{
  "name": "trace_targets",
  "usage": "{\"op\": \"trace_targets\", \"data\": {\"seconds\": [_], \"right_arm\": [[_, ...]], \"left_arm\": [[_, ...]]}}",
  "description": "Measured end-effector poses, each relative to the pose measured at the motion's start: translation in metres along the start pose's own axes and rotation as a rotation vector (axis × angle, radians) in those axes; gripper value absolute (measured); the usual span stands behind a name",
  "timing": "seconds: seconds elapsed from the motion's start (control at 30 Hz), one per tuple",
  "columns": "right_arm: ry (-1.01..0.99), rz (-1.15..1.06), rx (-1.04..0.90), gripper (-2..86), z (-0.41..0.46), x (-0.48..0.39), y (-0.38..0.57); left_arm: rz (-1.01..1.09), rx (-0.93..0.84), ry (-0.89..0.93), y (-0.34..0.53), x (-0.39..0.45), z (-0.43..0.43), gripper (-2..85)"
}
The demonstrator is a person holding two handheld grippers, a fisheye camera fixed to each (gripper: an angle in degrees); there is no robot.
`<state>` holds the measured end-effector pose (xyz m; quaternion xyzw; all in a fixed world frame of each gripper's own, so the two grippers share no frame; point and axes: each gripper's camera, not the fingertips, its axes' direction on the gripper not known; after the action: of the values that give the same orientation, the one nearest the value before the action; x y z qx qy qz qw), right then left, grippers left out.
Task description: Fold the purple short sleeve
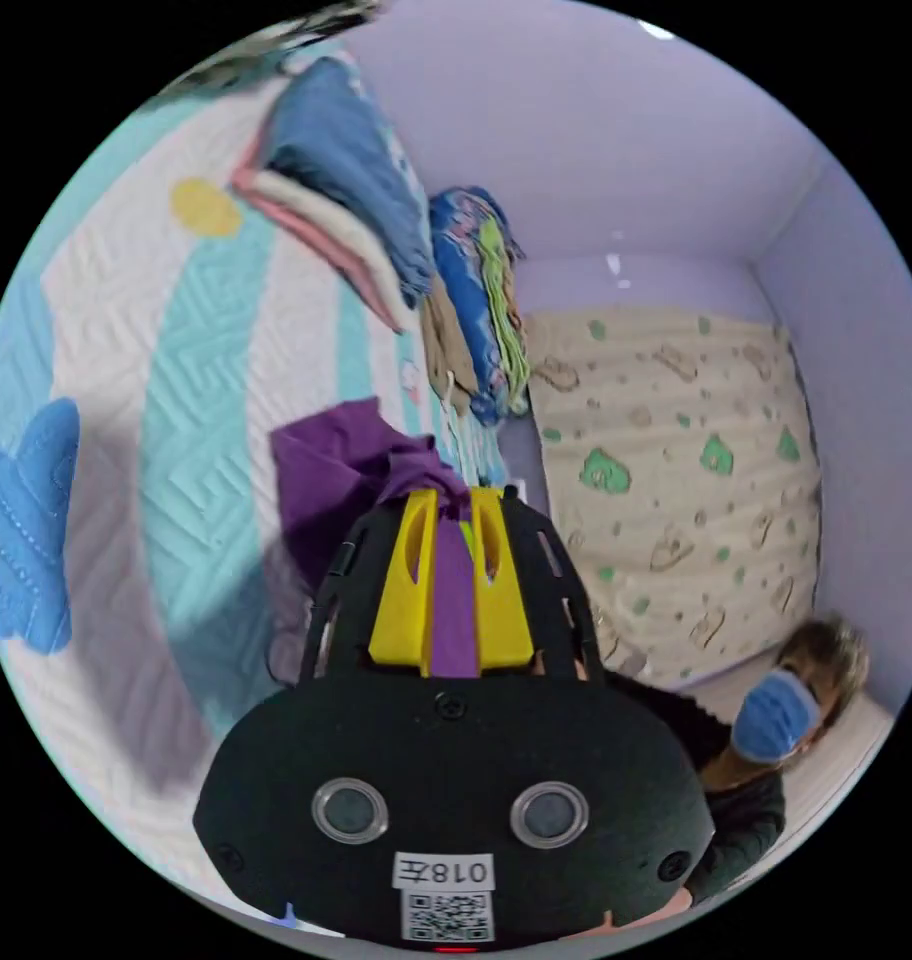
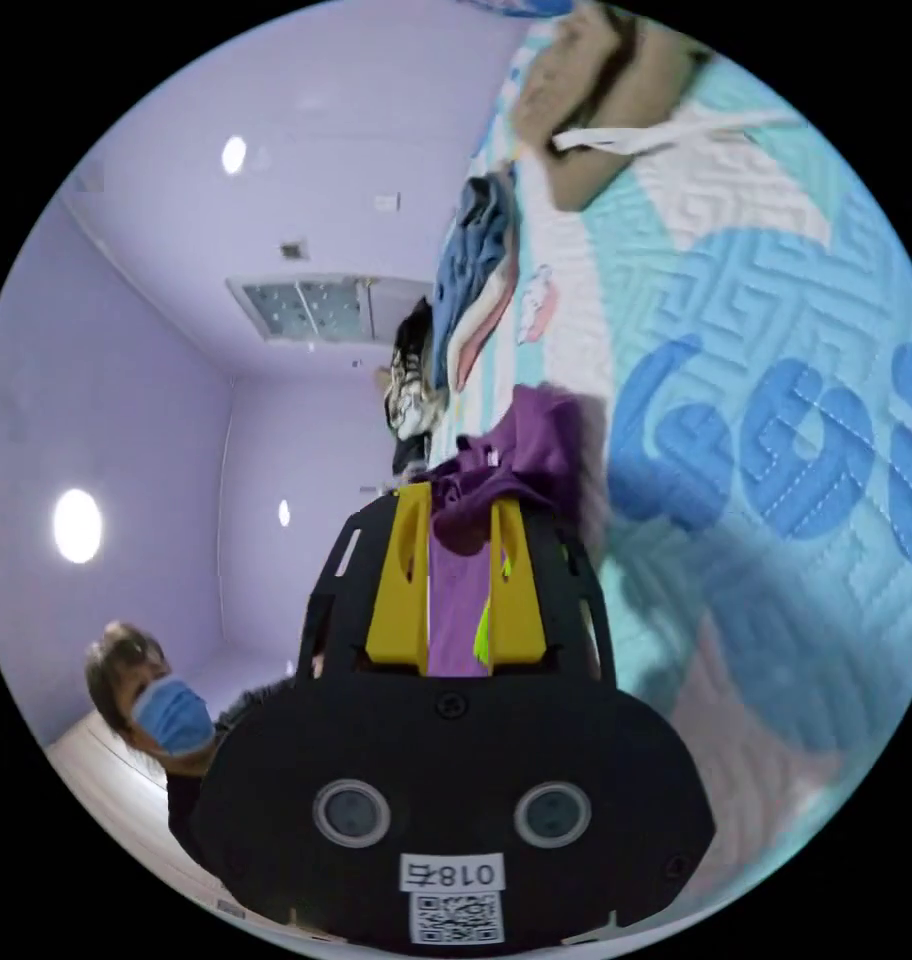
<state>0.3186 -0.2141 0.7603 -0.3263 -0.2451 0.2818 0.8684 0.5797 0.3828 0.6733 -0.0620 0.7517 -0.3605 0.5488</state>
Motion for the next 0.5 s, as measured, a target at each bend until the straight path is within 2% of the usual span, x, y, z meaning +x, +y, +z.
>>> {"op": "trace_targets", "data": {"seconds": [0.07, 0.27, 0.3, 0.4, 0.43, 0.5], "right_arm": [[-0.088, -0.007, 0.084, 10.9, -0.002, 0.004, -0.003], [-0.126, -0.139, 0.34, 8.8, -0.03, -0.032, 0.033], [-0.108, -0.158, 0.322, 8.6, -0.027, -0.038, 0.033], [-0.014, -0.222, 0.079, 8.2, 0.02, -0.065, 0.014], [-0.003, -0.23, 0.021, 8.1, 0.039, -0.071, 0.004], [0.125, -0.221, 0.017, 7.5, 0.058, -0.079, -0.01]], "left_arm": [[-0.032, 0.064, 0.048, -0.001, -0.018, -0.004, 8.2], [0.175, 0.291, 0.057, 0.024, 0.001, -0.041, 7.2], [0.226, 0.291, 0.068, 0.025, 0.008, -0.041, 6.2], [0.264, 0.079, 0.05, 0.004, 0.016, -0.011, 6.4], [0.241, 0.005, 0.017, -0.008, 0.015, 0.003, 7.3], [0.192, -0.004, -0.114, -0.023, 0.009, 0.012, 7.7]]}}
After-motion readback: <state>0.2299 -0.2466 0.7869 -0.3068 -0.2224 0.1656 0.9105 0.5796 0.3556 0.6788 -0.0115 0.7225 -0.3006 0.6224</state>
